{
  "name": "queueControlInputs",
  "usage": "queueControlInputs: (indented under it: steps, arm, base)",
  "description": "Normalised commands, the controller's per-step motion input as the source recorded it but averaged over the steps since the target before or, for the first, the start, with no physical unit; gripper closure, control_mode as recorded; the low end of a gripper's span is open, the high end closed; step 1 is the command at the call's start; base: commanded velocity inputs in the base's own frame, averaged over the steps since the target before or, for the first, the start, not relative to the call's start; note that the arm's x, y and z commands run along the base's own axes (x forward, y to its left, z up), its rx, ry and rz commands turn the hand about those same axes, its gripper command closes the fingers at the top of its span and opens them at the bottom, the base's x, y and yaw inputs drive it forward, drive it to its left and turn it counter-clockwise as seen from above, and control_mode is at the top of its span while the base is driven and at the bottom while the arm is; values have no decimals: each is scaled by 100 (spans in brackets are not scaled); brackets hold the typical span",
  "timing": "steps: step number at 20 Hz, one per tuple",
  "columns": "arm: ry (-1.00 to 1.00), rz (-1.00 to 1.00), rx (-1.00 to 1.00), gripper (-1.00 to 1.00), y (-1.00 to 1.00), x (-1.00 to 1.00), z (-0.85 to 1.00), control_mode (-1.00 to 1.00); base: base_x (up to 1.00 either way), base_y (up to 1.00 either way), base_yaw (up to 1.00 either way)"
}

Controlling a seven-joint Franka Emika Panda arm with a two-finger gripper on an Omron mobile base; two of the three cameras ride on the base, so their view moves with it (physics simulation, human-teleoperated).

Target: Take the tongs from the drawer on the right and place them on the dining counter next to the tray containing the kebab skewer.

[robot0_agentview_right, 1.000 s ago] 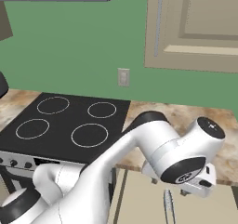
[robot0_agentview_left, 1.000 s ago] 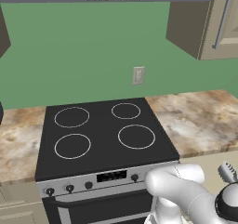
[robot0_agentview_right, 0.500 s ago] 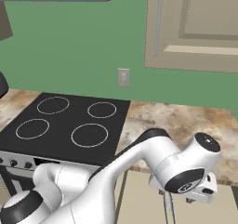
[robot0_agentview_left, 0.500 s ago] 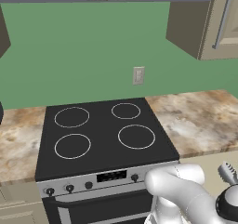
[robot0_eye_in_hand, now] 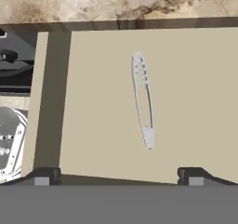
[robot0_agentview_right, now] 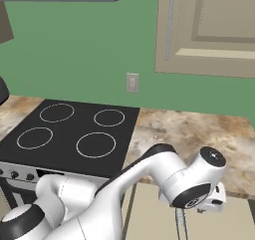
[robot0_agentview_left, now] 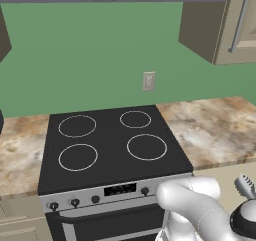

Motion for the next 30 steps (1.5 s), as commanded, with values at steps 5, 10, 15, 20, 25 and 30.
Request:
queueControlInputs:
  steps: [5,10,15,20,25,30]
  arm:
    - [-1,5,-1,-100,0,14,-44,-100]
    - [0,6,-3,-100,0,12,-45,-100]
    - [0,4,-7,-100,0,7,-43,-100]
    - [0,3,-6,-100,0,3,-42,-100]
    - [-3,1,0,-100,-2,0,-42,-100]
    - [-9,0,3,-100,-31,6,-7,-100]
  base:
    - [0,0,0]
    - [0,0,0]
    - [0,0,0]
    - [0,0,0]
    - [0,0,0]
    - [0,0,0]
